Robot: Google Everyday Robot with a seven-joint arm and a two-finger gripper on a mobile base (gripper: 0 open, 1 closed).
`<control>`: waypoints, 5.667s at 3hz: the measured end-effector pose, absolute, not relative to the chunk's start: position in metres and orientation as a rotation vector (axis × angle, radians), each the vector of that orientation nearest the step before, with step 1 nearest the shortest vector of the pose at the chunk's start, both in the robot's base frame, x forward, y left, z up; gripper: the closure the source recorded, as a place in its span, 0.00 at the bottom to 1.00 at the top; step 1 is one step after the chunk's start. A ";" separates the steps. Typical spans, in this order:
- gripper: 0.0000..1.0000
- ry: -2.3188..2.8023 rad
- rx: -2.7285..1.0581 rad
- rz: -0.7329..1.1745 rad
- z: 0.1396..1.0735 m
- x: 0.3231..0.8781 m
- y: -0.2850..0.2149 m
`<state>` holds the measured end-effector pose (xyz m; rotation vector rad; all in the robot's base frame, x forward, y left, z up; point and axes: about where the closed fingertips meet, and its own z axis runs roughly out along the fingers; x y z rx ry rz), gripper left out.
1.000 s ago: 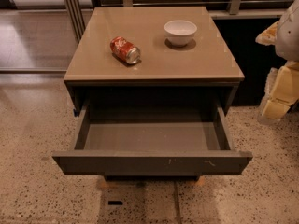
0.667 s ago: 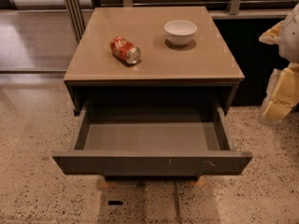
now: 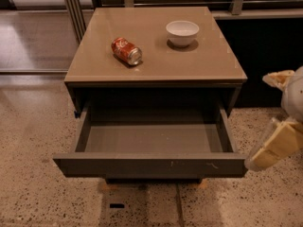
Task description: Close top drawer
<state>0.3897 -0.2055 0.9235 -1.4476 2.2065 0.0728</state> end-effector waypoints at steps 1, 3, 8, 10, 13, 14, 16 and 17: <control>0.00 2.222 -1.270 0.311 0.838 0.380 -0.200; 0.41 2.209 -1.138 0.386 0.819 0.388 -0.194; 1.00 2.176 -0.786 0.496 0.734 0.387 -0.194; 1.00 2.184 -0.660 0.631 0.678 0.398 -0.193; 1.00 2.226 -0.675 0.468 0.647 0.462 -0.223; 1.00 2.229 -0.695 0.411 0.643 0.487 -0.232; 1.00 2.208 -0.696 0.366 0.636 0.536 -0.238; 1.00 2.188 -0.705 0.376 0.633 0.559 -0.234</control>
Offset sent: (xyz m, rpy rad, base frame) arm -0.0091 0.0033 -0.0686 0.1634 0.0477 -0.0598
